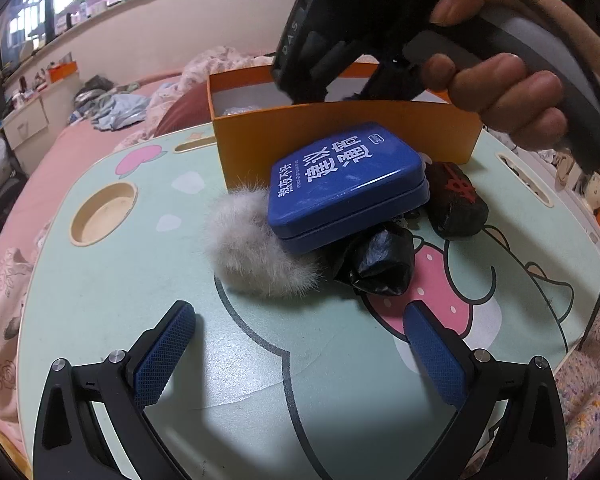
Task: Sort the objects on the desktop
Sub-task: 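Grasp the silver round metal piece in the box with the right gripper, then carry the silver piece out and set it beside the red-emblem block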
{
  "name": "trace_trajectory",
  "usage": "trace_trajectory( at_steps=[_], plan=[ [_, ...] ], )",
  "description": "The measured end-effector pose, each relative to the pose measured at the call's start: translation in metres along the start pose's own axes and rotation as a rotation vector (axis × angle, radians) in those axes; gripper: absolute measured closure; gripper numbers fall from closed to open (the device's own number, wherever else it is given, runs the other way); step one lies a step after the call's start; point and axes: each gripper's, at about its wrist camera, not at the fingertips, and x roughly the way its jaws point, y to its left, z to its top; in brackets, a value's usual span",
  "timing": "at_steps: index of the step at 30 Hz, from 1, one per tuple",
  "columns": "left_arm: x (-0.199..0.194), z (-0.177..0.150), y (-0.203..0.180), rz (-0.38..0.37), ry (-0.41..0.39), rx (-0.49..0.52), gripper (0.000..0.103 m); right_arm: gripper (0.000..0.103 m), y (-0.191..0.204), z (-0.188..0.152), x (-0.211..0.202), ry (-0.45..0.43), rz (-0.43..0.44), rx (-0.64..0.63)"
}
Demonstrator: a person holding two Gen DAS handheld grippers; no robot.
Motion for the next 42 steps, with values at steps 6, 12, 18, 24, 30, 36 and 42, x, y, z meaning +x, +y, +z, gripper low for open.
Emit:
trace_trajectory(
  at_steps=[6,12,18,24,30,36,42],
  plan=[
    [0.0,0.0,0.0,0.0,0.001,0.0,0.0,0.102,-0.009,-0.003,-0.035,-0.132,0.077,0.006],
    [0.0,0.001,0.0,-0.001,0.002,0.002,0.0,0.101,-0.016,-0.02,-0.083,-0.268,0.076,-0.03],
    [-0.001,0.0,0.0,-0.002,0.0,0.0,0.0,0.031,-0.022,0.001,-0.054,-0.247,0.023,0.033],
    [0.0,0.001,-0.001,-0.003,-0.001,0.002,0.0,0.047,-0.023,0.024,-0.017,-0.179,-0.03,0.108],
    [0.002,0.004,-0.004,-0.007,-0.001,0.004,0.0,0.069,-0.017,0.027,-0.007,-0.134,-0.034,0.074],
    [0.001,0.003,-0.003,-0.007,-0.001,0.003,0.0,0.069,-0.025,-0.007,-0.059,-0.262,0.065,0.058],
    [0.001,0.003,-0.003,-0.006,-0.001,0.003,0.0,0.069,-0.027,-0.089,-0.121,-0.402,0.089,-0.051]
  ],
)
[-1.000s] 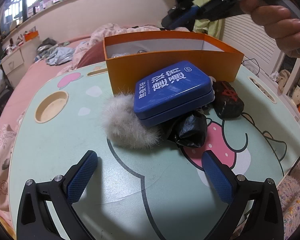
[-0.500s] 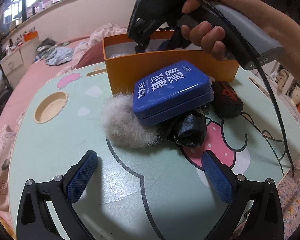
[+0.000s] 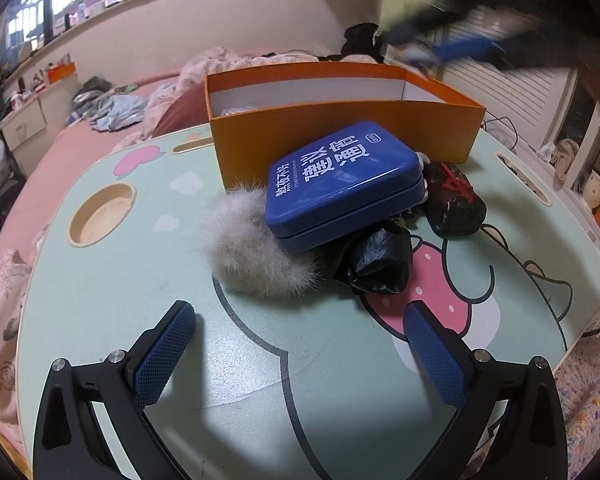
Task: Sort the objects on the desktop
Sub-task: 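Carry the silver piece out and set it beside the red-emblem block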
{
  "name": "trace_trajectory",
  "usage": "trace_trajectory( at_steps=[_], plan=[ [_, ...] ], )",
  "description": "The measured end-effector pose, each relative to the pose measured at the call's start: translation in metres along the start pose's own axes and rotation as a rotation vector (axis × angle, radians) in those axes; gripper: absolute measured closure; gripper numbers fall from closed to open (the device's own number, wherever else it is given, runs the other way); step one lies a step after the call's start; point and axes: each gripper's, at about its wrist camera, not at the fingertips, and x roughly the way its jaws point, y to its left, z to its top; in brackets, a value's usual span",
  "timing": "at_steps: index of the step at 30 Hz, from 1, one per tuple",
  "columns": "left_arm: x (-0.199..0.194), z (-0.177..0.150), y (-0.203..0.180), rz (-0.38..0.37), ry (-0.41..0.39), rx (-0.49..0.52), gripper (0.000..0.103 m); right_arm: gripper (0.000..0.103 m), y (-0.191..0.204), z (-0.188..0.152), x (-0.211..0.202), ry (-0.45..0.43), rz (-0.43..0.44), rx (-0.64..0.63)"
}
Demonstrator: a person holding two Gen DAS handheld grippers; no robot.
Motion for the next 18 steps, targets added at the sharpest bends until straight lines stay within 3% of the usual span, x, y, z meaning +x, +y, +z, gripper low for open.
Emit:
trace_trajectory(
  at_steps=[3,6,9,14,15,18],
  plan=[
    [-0.001,-0.001,0.001,0.0,0.0,0.0,0.0,0.069,0.001,-0.04,-0.007,0.014,0.024,-0.016],
    [-0.001,-0.001,0.001,0.0,0.0,0.0,0.0,0.069,0.007,-0.066,0.013,0.042,0.02,-0.033],
    [-0.001,-0.001,0.001,0.0,-0.001,0.0,0.0,0.069,0.007,-0.075,0.036,0.031,0.02,-0.028],
    [-0.001,-0.001,0.0,-0.001,-0.001,-0.001,0.0,0.068,0.007,-0.077,0.035,-0.053,0.023,-0.023],
    [-0.001,-0.001,-0.001,0.0,-0.001,-0.001,0.0,0.063,0.008,-0.08,0.028,-0.09,0.029,-0.031],
    [-0.002,-0.001,0.0,0.0,-0.001,-0.001,0.0,0.026,0.005,-0.092,0.005,-0.192,0.022,-0.044]
  ],
)
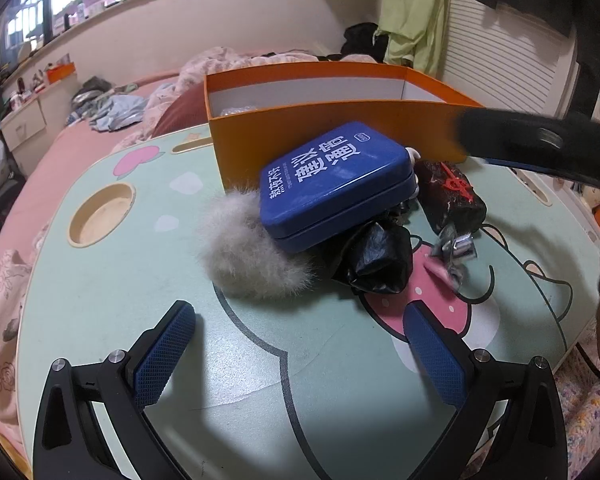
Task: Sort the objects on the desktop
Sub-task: 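Carry the silver piece out and set it beside the red-emblem block, then reach the left gripper into the orange box toward the brown card box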
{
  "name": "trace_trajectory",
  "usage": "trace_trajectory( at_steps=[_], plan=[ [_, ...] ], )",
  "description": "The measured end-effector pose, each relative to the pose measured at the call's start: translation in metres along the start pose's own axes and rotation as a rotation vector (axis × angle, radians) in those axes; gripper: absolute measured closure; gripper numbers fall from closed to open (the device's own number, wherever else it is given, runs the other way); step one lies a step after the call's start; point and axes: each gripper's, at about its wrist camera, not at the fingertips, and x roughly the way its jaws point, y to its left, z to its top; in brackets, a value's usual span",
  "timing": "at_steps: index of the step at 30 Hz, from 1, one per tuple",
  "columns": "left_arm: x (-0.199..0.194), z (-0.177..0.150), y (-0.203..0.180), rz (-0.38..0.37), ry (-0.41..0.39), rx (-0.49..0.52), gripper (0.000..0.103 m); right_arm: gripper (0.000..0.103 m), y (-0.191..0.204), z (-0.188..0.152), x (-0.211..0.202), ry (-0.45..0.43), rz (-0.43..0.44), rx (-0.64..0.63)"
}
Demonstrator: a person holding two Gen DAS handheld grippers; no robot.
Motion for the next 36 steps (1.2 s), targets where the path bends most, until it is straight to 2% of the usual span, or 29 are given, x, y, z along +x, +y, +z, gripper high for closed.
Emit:
trace_trajectory(
  at_steps=[3,10,13,14,17,20,21,22,25,27,29,31,33,35,36],
  plan=[
    [0.0,0.0,0.001,-0.001,0.0,0.001,0.0,0.023,-0.005,-0.015,-0.02,-0.05,-0.044,-0.037],
    [0.0,0.0,0.002,-0.002,0.0,0.0,0.0,0.023,-0.03,-0.052,-0.026,0.022,-0.2,-0.039],
    [-0.001,-0.001,0.003,-0.003,-0.001,0.0,0.0,0.023,-0.041,-0.054,-0.026,0.042,-0.291,0.001],
    [0.0,-0.001,0.002,-0.003,-0.001,0.002,0.0,0.023,-0.043,-0.056,-0.026,0.053,-0.347,-0.001],
    [-0.001,0.0,0.001,-0.002,-0.001,0.001,0.0,0.021,-0.038,-0.06,-0.021,0.07,-0.441,-0.081],
    [0.0,0.002,0.003,-0.003,0.0,-0.007,0.0,0.013,-0.032,-0.063,-0.021,0.053,-0.432,-0.13],
    [0.0,0.003,0.005,-0.014,-0.002,-0.014,0.0,0.004,-0.035,-0.062,-0.02,0.059,-0.411,-0.121],
    [-0.001,0.003,0.007,-0.029,-0.005,-0.024,0.0,0.0,-0.039,-0.062,-0.019,0.07,-0.386,-0.103],
    [-0.013,0.012,0.013,-0.077,-0.044,-0.044,0.003,0.0,-0.045,-0.064,-0.021,0.042,-0.375,-0.112],
    [-0.035,0.036,0.006,-0.057,-0.127,-0.003,0.003,0.0,-0.047,-0.066,-0.022,0.029,-0.371,-0.117],
    [-0.051,0.063,-0.007,-0.042,-0.167,0.036,0.003,0.0,-0.048,-0.066,-0.022,0.027,-0.369,-0.118],
    [-0.051,0.103,-0.023,-0.051,-0.131,0.067,0.003,0.0,-0.047,-0.066,-0.021,0.026,-0.37,-0.121],
    [-0.028,0.145,-0.036,-0.106,0.008,0.053,0.003,0.0,-0.046,-0.067,-0.021,0.025,-0.37,-0.122],
    [0.01,0.177,-0.047,-0.213,0.171,0.017,0.003,0.0,-0.045,-0.068,-0.021,0.023,-0.37,-0.122],
    [0.04,0.192,-0.053,-0.289,0.281,-0.011,0.003,0.0,-0.045,-0.068,-0.021,0.022,-0.369,-0.121]
  ],
)
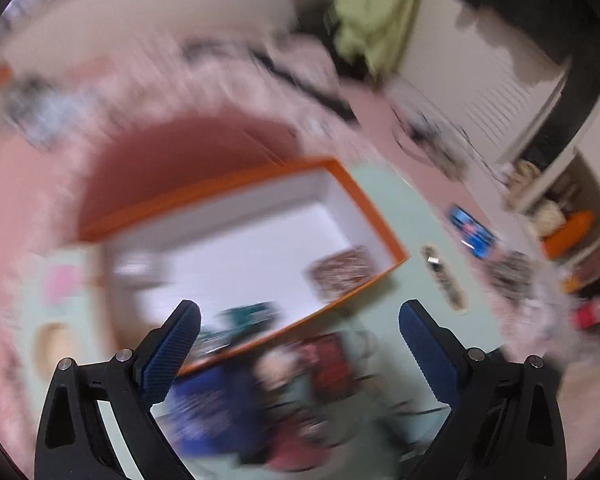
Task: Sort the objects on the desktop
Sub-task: 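Reach the left gripper into the orange box toward the brown card box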
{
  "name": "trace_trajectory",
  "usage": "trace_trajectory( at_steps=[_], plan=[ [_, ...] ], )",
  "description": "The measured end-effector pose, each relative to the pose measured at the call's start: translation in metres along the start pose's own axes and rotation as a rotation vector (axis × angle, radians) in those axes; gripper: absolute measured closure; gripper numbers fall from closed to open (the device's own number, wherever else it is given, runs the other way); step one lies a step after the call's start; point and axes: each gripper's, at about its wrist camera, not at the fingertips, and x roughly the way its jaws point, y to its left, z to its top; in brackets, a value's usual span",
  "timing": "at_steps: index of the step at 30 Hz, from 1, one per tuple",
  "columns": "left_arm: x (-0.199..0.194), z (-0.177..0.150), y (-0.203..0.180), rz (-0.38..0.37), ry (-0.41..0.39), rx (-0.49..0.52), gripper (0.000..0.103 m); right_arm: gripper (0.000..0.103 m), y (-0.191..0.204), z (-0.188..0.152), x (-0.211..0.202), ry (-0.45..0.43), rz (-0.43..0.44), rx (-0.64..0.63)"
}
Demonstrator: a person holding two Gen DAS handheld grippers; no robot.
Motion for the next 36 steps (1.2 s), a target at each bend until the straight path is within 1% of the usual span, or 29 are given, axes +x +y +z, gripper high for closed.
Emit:
trace_trajectory(
  at_steps=[2,3,4,6,7,9,10,11,12,14,15,16,17,18,19,21,22,23,25,26,27,28,29,30,31,32,33,35,36],
  plan=[
    [0.032,0.019,0.004,-0.051,0.112,-0.071,0.004,0.0,0.0,-0.002,-0.001,-0.002,0.001,0.0],
    [0.049,0.026,0.008,-0.055,0.161,-0.122,0.005,0.0,-0.001,-0.002,-0.001,-0.004,0.003,0.0],
    [0.061,0.03,0.008,-0.057,0.189,-0.139,0.006,0.0,-0.001,-0.003,-0.001,-0.005,0.003,0.0],
    [0.08,0.034,0.004,-0.058,0.225,-0.127,0.006,0.0,-0.001,-0.004,-0.002,-0.007,0.005,0.001],
    [0.087,0.034,0.003,-0.051,0.235,-0.132,0.007,0.0,-0.002,-0.004,-0.002,-0.008,0.005,0.001],
    [0.096,0.031,0.002,-0.06,0.245,-0.148,0.007,0.0,-0.002,-0.005,-0.002,-0.009,0.007,0.001],
    [0.101,0.03,-0.001,-0.072,0.261,-0.135,0.008,0.0,-0.002,-0.004,-0.001,-0.009,0.006,0.001],
    [0.105,0.028,-0.004,-0.068,0.272,-0.119,0.008,0.0,-0.002,-0.004,-0.001,-0.009,0.006,0.001],
    [0.109,0.025,-0.006,-0.048,0.288,-0.097,0.01,0.0,-0.002,-0.004,-0.002,-0.009,0.006,0.001],
    [0.108,0.025,-0.01,0.004,0.275,-0.039,0.01,0.0,-0.001,-0.004,-0.002,-0.009,0.005,0.001],
    [0.107,0.024,-0.01,0.009,0.274,-0.025,0.01,0.0,-0.002,-0.004,-0.001,-0.008,0.006,0.001],
    [0.106,0.024,-0.007,0.014,0.276,-0.031,0.01,0.0,-0.001,-0.005,-0.002,-0.009,0.006,0.002],
    [0.103,0.025,-0.002,0.051,0.272,-0.04,0.012,0.0,-0.001,-0.005,-0.002,-0.009,0.006,0.002],
    [0.102,0.024,0.002,0.124,0.257,-0.028,0.011,0.0,-0.001,-0.005,-0.003,-0.01,0.006,0.002],
    [0.098,0.025,0.005,0.137,0.229,-0.018,0.011,0.0,-0.001,-0.005,-0.002,-0.01,0.006,0.001],
    [0.091,0.026,0.015,0.179,0.211,-0.009,0.012,0.0,-0.001,-0.005,-0.003,-0.009,0.007,0.002],
    [0.088,0.026,0.019,0.198,0.204,-0.013,0.016,0.0,-0.001,-0.005,-0.003,-0.01,0.006,0.001],
    [0.083,0.027,0.025,0.243,0.194,-0.014,0.024,0.0,-0.001,-0.005,-0.002,-0.009,0.006,0.001],
    [0.077,0.028,0.033,0.323,0.188,-0.001,0.033,0.0,0.0,-0.005,-0.003,-0.009,0.006,0.002],
    [0.073,0.027,0.038,0.351,0.184,0.001,0.035,0.0,-0.001,-0.005,-0.003,-0.01,0.006,0.001],
    [0.068,0.026,0.044,0.353,0.178,-0.012,0.036,0.0,-0.001,-0.005,-0.003,-0.009,0.006,0.001],
    [0.061,0.026,0.048,0.308,0.164,-0.04,0.036,0.0,-0.001,-0.005,-0.003,-0.01,0.006,0.001],
    [0.055,0.026,0.049,0.245,0.154,-0.072,0.036,0.0,-0.002,-0.005,-0.003,-0.01,0.007,0.002],
    [0.049,0.028,0.049,0.173,0.15,-0.109,0.035,0.0,-0.002,-0.005,-0.002,-0.01,0.007,0.001],
    [0.049,0.029,0.046,0.128,0.151,-0.135,0.035,0.0,-0.002,-0.005,-0.003,-0.01,0.007,0.001],
    [0.046,0.029,0.042,0.058,0.159,-0.168,0.034,0.0,-0.003,-0.005,-0.003,-0.01,0.007,0.001],
    [0.045,0.028,0.036,0.02,0.167,-0.169,0.034,0.0,-0.003,-0.005,-0.002,-0.01,0.007,0.001],
    [0.049,0.025,0.02,-0.007,0.19,-0.132,0.033,0.0,-0.003,-0.005,-0.003,-0.01,0.007,0.001],
    [0.054,0.025,0.008,-0.008,0.208,-0.101,0.033,0.0,-0.004,-0.005,-0.003,-0.01,0.007,0.001]
  ],
)
